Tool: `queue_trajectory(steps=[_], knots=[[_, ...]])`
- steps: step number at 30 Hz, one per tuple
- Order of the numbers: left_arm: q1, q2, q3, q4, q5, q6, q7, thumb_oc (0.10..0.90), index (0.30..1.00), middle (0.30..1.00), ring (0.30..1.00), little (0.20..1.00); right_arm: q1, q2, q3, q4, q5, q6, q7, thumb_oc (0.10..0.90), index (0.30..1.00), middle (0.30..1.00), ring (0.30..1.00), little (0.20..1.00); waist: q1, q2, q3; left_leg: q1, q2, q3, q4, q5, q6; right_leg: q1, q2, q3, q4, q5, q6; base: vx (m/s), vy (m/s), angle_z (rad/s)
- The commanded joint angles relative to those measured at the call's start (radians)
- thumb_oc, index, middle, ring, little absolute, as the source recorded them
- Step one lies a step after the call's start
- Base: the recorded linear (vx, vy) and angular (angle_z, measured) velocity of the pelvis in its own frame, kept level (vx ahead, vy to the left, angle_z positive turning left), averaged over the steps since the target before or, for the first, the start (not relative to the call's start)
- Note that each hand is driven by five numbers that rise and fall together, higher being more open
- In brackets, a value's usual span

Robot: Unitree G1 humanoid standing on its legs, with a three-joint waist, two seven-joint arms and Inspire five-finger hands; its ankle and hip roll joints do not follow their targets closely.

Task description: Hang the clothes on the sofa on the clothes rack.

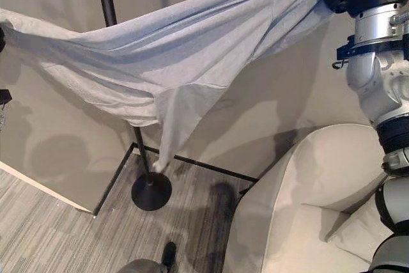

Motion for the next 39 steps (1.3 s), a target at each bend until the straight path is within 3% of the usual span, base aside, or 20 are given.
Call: queue_trajectory(steps=[1,4,8,11,17,18,22,23,24,25,28,31,32,34,35,36,38,39], knots=[[-0.039,0.227,0.164,0.123,-0.119,0.049,0.055,0.4,0.3,0.3,0.3,0.3,-0.071,-0.173,-0.044,0.169,0.114,0.117,-0.067,0.4,0.3,0.3,0.3,0.3,-0.011,0.01,-0.223,-0.048,0.035,0.02,0.034,-0.037,-0.041,-0.062,-0.036,-0.011,-0.035,0.384,0.003,0.0,0.0,0.0],[-0.031,0.21,0.168,0.124,-0.121,0.056,0.05,0.4,0.3,0.3,0.3,0.3,-0.061,-0.163,-0.052,0.174,0.124,0.121,-0.062,0.4,0.3,0.3,0.3,0.3,-0.011,0.013,-0.224,-0.039,0.029,0.017,0.023,-0.039,-0.038,-0.065,-0.038,-0.01,-0.033,0.393,0.006,0.03,0.056,0.0],[0.08,0.19,0.24,0.046,-0.097,0.036,0.046,0.4,0.3,0.3,0.3,0.3,0.038,-0.185,-0.144,0.105,0.109,0.131,-0.054,0.4,0.3,0.3,0.3,0.3,-0.009,0.018,-0.224,-0.009,0.016,0.003,-0.02,-0.035,-0.031,-0.075,-0.042,-0.017,-0.017,0.407,0.018,0.03,0.092,0.05],[-0.006,0.255,0.176,0.148,-0.133,0.048,0.026,0.4,0.3,0.3,0.3,0.3,-0.047,-0.221,-0.075,0.185,0.138,0.126,-0.043,0.4,0.3,0.3,0.3,0.3,-0.017,0.011,-0.23,0.008,0.005,-0.002,-0.028,-0.04,-0.03,-0.084,-0.046,-0.018,0.004,0.442,0.025,0.0,0.049,0.07],[-0.106,0.325,0.116,0.237,-0.186,0.056,0.006,0.4,0.3,0.3,0.3,0.3,-0.219,-0.24,0.059,0.267,0.191,0.118,-0.033,0.4,0.3,0.3,0.3,0.3,-0.018,0.024,-0.231,0.022,0.005,-0.005,-0.032,-0.044,-0.03,-0.095,-0.05,-0.037,0.029,0.453,0.029,0.02,0.039,0.06],[-0.167,0.348,0.051,0.316,-0.185,0.082,-0.048,0.4,0.3,0.3,0.3,0.3,-0.299,-0.207,0.123,0.305,0.239,0.101,-0.003,0.4,0.3,0.3,0.3,0.3,-0.022,0.04,-0.226,0.037,0.011,-0.002,-0.032,-0.047,-0.027,-0.112,-0.051,-0.061,0.068,0.456,0.029,0.0,0.041,-0.01],[-0.274,0.324,-0.099,0.458,-0.154,0.11,-0.139,0.4,0.3,0.3,0.3,0.3,-0.369,-0.134,0.223,0.367,0.248,0.088,0.048,0.4,0.3,0.3,0.3,0.3,-0.029,0.057,-0.214,0.044,0.017,-0.006,-0.031,-0.044,-0.026,-0.121,-0.049,-0.071,0.092,0.464,0.027,-0.01,0.039,0.0],[-0.294,0.281,-0.172,0.511,-0.097,0.134,-0.182,0.4,0.3,0.3,0.3,0.3,-0.362,-0.078,0.235,0.385,0.242,0.087,0.073,0.4,0.3,0.3,0.3,0.3,-0.031,0.062,-0.204,0.044,0.019,-0.005,-0.03,-0.041,-0.024,-0.129,-0.043,-0.071,0.103,0.468,0.023,-0.01,0.017,0.04],[-0.302,0.28,-0.18,0.515,-0.096,0.134,-0.182,0.4,0.3,0.3,0.3,0.3,-0.36,-0.078,0.234,0.386,0.241,0.087,0.073,0.4,0.3,0.3,0.3,0.3,-0.03,0.06,-0.205,0.044,0.019,-0.006,-0.03,-0.041,-0.024,-0.129,-0.043,-0.071,0.103,0.468,0.023,-0.04,0.03,0.05],[-0.282,0.216,-0.223,0.54,-0.025,0.152,-0.218,0.4,0.3,0.3,0.3,0.3,-0.321,-0.013,0.238,0.395,0.21,0.091,0.11,0.4,0.3,0.3,0.3,0.3,-0.028,0.058,-0.19,0.04,0.021,-0.004,-0.029,-0.038,-0.022,-0.134,-0.038,-0.076,0.106,0.466,0.019,0.0,0.0,0.0],[-0.231,0.142,-0.242,0.531,0.04,0.163,-0.24,0.4,0.3,0.3,0.3,0.3,-0.262,0.043,0.21,0.369,0.188,0.095,0.137,0.4,0.3,0.3,0.3,0.3,-0.028,0.05,-0.173,0.032,0.021,-0.002,-0.026,-0.039,-0.018,-0.143,-0.035,-0.079,0.109,0.463,0.018,-0.05,-0.004,0.01],[-0.125,0.054,-0.22,0.472,0.111,0.172,-0.24,0.4,0.3,0.3,0.3,0.3,-0.133,0.113,0.146,0.302,0.154,0.1,0.145,0.4,0.3,0.3,0.3,0.3,-0.02,0.044,-0.154,0.021,0.025,0.002,-0.021,-0.04,-0.012,-0.154,-0.035,-0.086,0.124,0.453,0.017,-0.05,-0.023,-0.01],[-0.042,-0.009,-0.185,0.436,0.129,0.18,-0.245,0.4,0.3,0.3,0.3,0.3,-0.032,0.157,0.085,0.252,0.144,0.099,0.154,0.4,0.3,0.3,0.3,0.3,-0.015,0.044,-0.137,0.014,0.029,0.004,-0.018,-0.04,-0.007,-0.162,-0.037,-0.095,0.141,0.445,0.015,-0.04,-0.024,-0.05],[-0.038,-0.008,-0.184,0.433,0.13,0.181,-0.244,0.4,0.3,0.3,0.3,0.3,-0.026,0.157,0.081,0.249,0.142,0.1,0.154,0.4,0.3,0.3,0.3,0.3,-0.015,0.043,-0.139,0.014,0.028,0.004,-0.018,-0.04,-0.007,-0.163,-0.037,-0.095,0.142,0.445,0.015,-0.01,-0.007,-0.03],[0.091,-0.134,-0.14,0.372,0.146,0.183,-0.241,0.4,0.3,0.3,0.3,0.3,0.136,0.259,0.003,0.155,0.136,0.087,0.172,0.4,0.3,0.3,0.3,0.3,-0.007,0.042,-0.119,0.012,0.031,0.008,-0.014,-0.044,-0.001,-0.17,-0.046,-0.111,0.162,0.435,0.012,0.0,0.0,0.0],[0.097,-0.134,-0.138,0.368,0.147,0.184,-0.241,0.4,0.3,0.3,0.3,0.3,0.143,0.259,0.0,0.15,0.134,0.089,0.173,0.4,0.3,0.3,0.3,0.3,-0.007,0.041,-0.122,0.012,0.031,0.008,-0.014,-0.045,-0.001,-0.17,-0.046,-0.111,0.164,0.434,0.012,0.0,-0.018,-0.03],[0.175,-0.211,-0.117,0.316,0.148,0.185,-0.239,0.4,0.3,0.3,0.3,0.3,0.238,0.323,-0.049,0.094,0.149,0.073,0.184,0.4,0.3,0.3,0.3,0.3,-0.001,0.042,-0.115,0.012,0.03,0.01,-0.012,-0.047,0.004,-0.173,-0.051,-0.116,0.173,0.43,0.009,0.01,0.0,-0.07],[0.239,-0.289,-0.103,0.25,0.145,0.183,-0.237,0.4,0.3,0.3,0.3,0.3,0.313,0.381,-0.088,0.056,0.166,0.062,0.191,0.4,0.3,0.3,0.3,0.3,0.006,0.045,-0.107,0.013,0.027,0.012,-0.01,-0.05,0.009,-0.175,-0.056,-0.124,0.18,0.426,0.007,0.01,0.002,-0.05]])
